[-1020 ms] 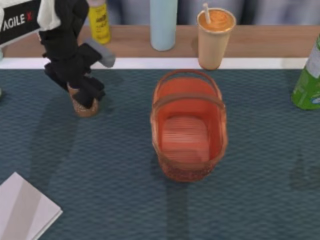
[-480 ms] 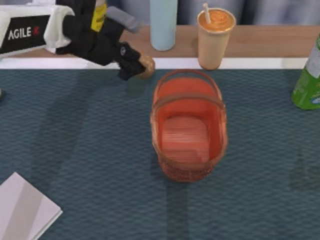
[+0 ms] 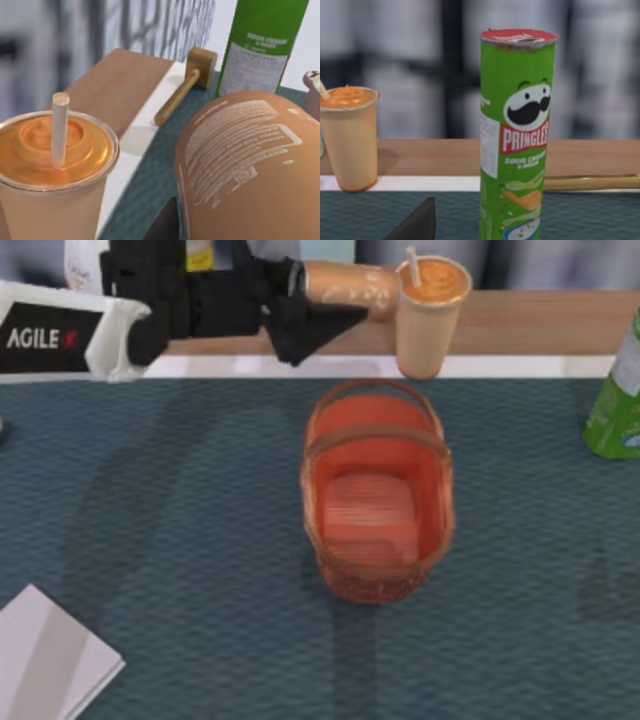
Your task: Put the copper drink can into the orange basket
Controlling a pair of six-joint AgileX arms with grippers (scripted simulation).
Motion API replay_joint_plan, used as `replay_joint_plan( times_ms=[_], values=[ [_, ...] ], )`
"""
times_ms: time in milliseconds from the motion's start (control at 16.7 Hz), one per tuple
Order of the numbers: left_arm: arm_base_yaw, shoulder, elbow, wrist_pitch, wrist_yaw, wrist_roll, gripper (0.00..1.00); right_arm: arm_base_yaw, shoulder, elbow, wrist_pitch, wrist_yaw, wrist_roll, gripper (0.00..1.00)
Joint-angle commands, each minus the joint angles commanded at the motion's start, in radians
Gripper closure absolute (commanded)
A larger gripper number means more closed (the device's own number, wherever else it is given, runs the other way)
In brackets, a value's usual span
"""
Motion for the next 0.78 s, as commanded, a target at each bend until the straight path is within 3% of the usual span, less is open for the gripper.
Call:
replay_joint_plan(
  times_ms=[180,360,780],
  values=[
    [-0.010,-0.051,-0.076,0.196,0.143,-0.064,1.00,0.000,0.000,0.000,0.000,0.000,0.000,0.00],
    [-0.016,-0.084,-0.119,0.298,0.225,-0.098,1.00,0.000,0.000,0.000,0.000,0.000,0.000,0.00],
    [-0.011,-0.083,-0.122,0.315,0.238,-0.101,1.00,0.000,0.000,0.000,0.000,0.000,0.000,0.00]
  ],
)
